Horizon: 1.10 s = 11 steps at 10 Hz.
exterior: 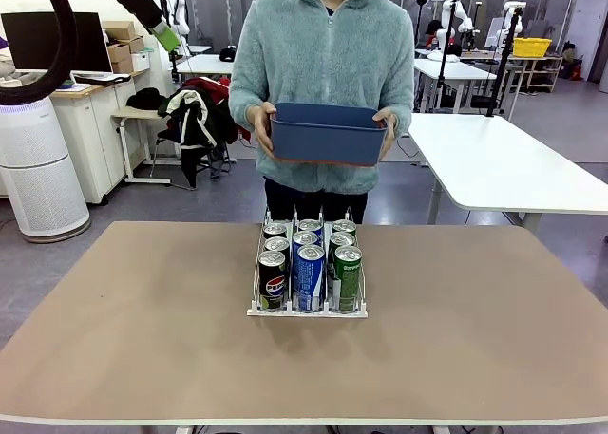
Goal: Fill the beverage cans into the dispenser.
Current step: Place the picked Pepsi coke in the line of the Automatic Can Dispenser with the same cans.
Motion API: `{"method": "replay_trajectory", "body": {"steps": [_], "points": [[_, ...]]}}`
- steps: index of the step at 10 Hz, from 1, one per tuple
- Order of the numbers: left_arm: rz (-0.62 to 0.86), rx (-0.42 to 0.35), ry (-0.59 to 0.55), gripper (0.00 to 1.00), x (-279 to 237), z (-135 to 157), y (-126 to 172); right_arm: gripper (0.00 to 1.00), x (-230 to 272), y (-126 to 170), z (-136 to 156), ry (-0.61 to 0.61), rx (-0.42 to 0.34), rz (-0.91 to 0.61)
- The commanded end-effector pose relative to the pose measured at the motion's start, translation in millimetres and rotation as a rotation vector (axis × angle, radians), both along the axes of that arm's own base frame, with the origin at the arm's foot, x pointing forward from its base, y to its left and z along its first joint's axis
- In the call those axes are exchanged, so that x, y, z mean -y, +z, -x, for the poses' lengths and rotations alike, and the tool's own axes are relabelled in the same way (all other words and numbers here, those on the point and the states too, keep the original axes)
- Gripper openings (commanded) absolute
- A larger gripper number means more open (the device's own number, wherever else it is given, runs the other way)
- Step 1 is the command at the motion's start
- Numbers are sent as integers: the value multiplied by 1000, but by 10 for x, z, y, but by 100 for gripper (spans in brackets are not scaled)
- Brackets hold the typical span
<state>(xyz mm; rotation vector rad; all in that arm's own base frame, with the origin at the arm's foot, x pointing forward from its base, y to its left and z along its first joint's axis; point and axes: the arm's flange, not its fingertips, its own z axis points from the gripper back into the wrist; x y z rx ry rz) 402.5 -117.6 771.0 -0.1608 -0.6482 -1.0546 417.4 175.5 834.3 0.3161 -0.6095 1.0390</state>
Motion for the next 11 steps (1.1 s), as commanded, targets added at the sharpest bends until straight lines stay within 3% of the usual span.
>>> {"method": "replay_trajectory", "body": {"steps": [1, 11], "points": [[2, -7, 9, 100, -37, -54, -38, 100, -1, -8, 6, 0, -2, -1], [2, -7, 9, 100, -37, -54, -38, 100, -1, -8, 6, 0, -2, -1]]}}
